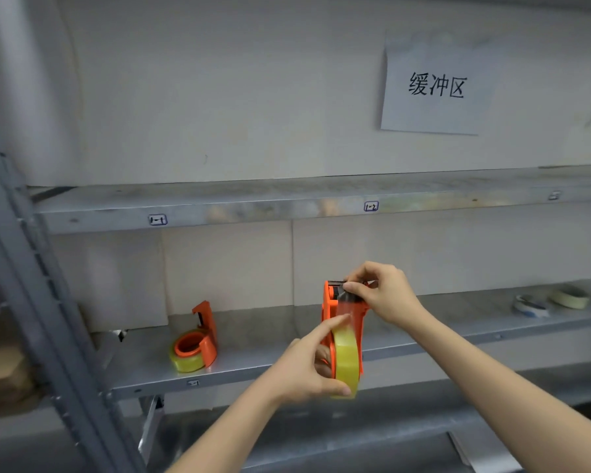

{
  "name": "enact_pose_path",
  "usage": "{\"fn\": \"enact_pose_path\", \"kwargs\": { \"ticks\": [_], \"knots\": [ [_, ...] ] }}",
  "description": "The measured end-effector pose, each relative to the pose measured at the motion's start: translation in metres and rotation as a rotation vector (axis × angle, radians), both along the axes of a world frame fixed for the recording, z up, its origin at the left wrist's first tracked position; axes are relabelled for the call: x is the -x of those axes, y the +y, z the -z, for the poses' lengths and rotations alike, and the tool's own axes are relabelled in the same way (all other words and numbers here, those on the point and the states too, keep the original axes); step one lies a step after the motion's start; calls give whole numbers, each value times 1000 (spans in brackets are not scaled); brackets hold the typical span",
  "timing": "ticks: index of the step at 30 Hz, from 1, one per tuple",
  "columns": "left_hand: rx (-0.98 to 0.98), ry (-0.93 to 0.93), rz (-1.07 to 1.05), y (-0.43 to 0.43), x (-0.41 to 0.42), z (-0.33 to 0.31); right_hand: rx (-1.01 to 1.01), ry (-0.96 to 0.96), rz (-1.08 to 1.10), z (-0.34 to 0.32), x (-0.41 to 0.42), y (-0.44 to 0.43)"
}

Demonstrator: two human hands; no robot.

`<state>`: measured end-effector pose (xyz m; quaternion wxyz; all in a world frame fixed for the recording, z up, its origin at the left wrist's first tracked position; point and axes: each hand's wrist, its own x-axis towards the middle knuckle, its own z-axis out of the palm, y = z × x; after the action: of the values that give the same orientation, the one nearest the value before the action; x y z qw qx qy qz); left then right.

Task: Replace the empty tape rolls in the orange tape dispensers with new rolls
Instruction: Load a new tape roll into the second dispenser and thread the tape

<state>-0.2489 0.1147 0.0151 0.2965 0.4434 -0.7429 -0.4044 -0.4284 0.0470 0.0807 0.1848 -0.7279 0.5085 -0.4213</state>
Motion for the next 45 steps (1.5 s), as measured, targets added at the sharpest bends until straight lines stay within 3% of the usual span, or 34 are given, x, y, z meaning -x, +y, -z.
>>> {"fn": "enact_pose_path", "kwargs": {
  "ticks": [14, 29, 45],
  "knots": [
    [29, -16, 92, 55, 4, -24, 44, -31, 89, -16, 10, 55],
    [-75, 32, 169, 69, 95, -30, 0, -9, 57, -30, 108, 88],
    [6, 118, 151, 91, 120, -43, 29, -195, 139, -35, 142, 95]
  ]
}}
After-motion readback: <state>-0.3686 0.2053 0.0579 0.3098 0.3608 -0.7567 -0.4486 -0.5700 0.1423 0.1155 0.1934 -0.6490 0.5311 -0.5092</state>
